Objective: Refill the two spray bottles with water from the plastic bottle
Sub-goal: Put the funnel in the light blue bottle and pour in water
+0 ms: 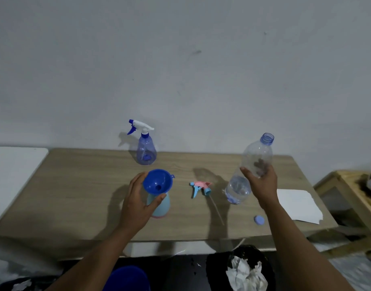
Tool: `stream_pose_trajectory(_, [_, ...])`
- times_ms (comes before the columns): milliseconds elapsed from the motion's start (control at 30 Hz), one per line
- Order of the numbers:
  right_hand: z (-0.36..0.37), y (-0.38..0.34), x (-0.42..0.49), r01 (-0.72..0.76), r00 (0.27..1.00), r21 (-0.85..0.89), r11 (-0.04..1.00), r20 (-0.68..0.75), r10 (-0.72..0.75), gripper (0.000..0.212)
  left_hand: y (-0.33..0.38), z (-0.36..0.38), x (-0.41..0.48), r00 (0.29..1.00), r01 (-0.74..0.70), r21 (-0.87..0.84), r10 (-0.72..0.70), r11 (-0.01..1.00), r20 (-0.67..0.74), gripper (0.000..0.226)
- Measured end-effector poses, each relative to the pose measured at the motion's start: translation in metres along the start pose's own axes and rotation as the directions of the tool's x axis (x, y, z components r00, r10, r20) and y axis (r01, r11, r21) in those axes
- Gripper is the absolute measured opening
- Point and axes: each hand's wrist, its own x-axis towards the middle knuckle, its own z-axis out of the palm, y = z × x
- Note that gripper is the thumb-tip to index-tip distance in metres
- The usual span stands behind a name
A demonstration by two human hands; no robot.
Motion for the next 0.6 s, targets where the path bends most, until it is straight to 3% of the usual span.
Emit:
stream_pose_trajectory(133, [0.003, -0.004, -0.019, 0.106, 0.994, -0.038, 0.994, -0.029, -0.107, 0.058, 0.003, 0.0, 0.003, 0.997, 0.076, -0.029, -0.075, 0.997, 0.036, 0.075])
stream_pose_trajectory(333, [0.005, -0.038, -0.051, 0.382, 0.918, 0.101, 0.919, -0.153, -0.365, 0.073, 0.01, 0.001, 0.006, 0.993, 0.105, 0.011, -0.106, 0.994, 0.045, 0.076])
stream_pose_trajectory(400, [0.006, -0.05, -0.055, 0.443, 0.896, 0.139, 0.886, -0.076, -0.437, 0.08, 0.012, 0.0, 0.007, 0.992, 0.115, 0.004, -0.115, 0.993, 0.048, 0.075])
stream_pose_trajectory(600, [0.024, -0.076, -0.073, 0.45, 0.812, 0.068, 0.891, 0.383, -0.439, 0.083, 0.014, -0.002, 0.006, 0.99, 0.138, -0.03, -0.137, 0.99, 0.031, 0.076])
